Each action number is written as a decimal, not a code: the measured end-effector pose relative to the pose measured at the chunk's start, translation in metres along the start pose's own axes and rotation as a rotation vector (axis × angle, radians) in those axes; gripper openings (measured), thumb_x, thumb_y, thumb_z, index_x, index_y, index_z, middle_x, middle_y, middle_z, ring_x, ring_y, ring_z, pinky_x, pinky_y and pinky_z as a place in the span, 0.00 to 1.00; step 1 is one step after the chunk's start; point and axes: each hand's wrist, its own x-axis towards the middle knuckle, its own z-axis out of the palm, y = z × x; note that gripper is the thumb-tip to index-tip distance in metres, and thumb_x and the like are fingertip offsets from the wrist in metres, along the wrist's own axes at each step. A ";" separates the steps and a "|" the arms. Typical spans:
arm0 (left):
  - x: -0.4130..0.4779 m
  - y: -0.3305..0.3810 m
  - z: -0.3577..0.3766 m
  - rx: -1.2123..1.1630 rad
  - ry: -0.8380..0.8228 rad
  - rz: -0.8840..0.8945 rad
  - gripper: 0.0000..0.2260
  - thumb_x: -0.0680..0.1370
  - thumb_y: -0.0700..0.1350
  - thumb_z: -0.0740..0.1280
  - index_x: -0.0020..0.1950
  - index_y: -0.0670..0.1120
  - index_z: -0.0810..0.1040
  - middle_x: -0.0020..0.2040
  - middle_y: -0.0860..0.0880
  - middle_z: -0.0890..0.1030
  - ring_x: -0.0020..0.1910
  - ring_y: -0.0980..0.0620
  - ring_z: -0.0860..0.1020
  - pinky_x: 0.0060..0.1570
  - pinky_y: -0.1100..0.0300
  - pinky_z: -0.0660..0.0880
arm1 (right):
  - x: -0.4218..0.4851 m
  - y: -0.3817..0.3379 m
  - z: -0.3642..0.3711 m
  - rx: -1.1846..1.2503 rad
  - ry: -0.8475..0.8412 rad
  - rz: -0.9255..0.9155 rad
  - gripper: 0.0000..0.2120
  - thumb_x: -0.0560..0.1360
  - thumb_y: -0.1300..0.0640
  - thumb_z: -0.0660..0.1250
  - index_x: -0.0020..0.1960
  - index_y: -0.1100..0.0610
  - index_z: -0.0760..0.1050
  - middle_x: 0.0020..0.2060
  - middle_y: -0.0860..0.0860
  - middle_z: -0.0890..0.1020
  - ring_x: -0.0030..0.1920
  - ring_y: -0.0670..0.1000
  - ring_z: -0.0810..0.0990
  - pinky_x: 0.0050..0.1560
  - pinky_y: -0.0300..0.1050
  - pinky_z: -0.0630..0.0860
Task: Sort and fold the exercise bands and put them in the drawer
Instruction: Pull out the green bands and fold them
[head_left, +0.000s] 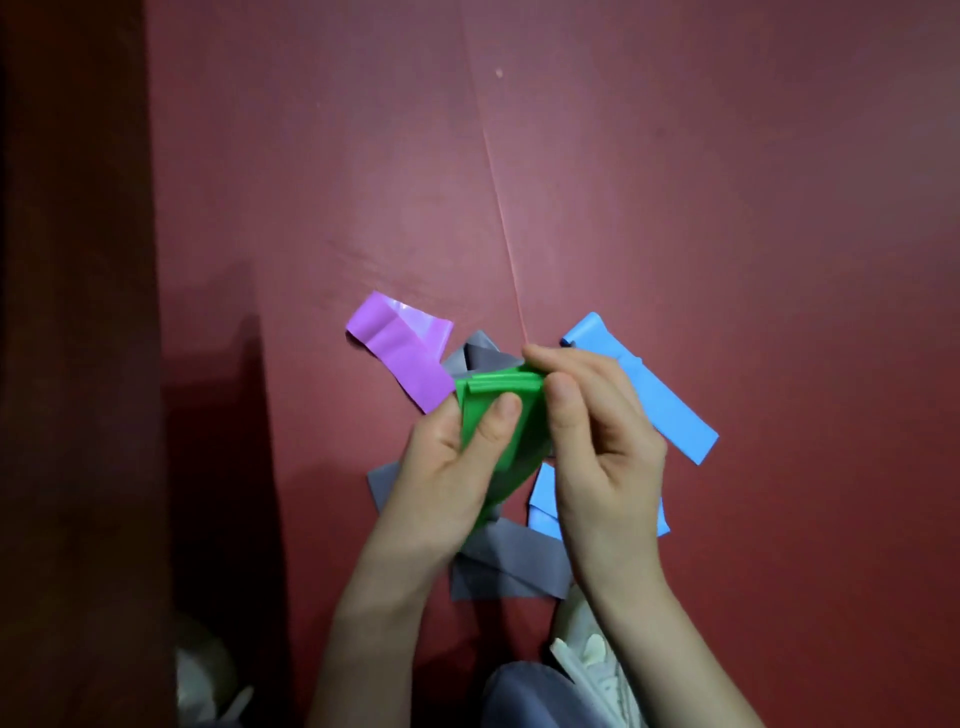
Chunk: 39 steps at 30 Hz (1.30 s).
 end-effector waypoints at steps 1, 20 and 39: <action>-0.002 0.005 0.004 -0.009 -0.011 0.009 0.04 0.70 0.45 0.64 0.42 0.49 0.78 0.32 0.58 0.82 0.33 0.65 0.78 0.33 0.73 0.73 | 0.002 -0.007 0.000 0.028 0.008 0.009 0.12 0.73 0.58 0.59 0.51 0.48 0.77 0.45 0.37 0.79 0.49 0.35 0.76 0.53 0.28 0.70; -0.061 0.188 0.100 0.061 0.035 0.291 0.09 0.72 0.36 0.63 0.39 0.49 0.77 0.28 0.61 0.81 0.31 0.67 0.78 0.34 0.74 0.73 | 0.031 -0.167 -0.067 0.533 -0.301 0.121 0.23 0.68 0.41 0.65 0.60 0.47 0.67 0.56 0.38 0.79 0.58 0.37 0.75 0.55 0.30 0.71; -0.116 0.347 0.085 -0.105 0.122 0.491 0.09 0.78 0.42 0.59 0.43 0.44 0.77 0.32 0.51 0.84 0.31 0.55 0.81 0.36 0.60 0.80 | -0.016 -0.177 -0.081 0.300 -0.478 0.510 0.03 0.72 0.64 0.67 0.46 0.59 0.77 0.30 0.45 0.83 0.33 0.41 0.80 0.35 0.29 0.73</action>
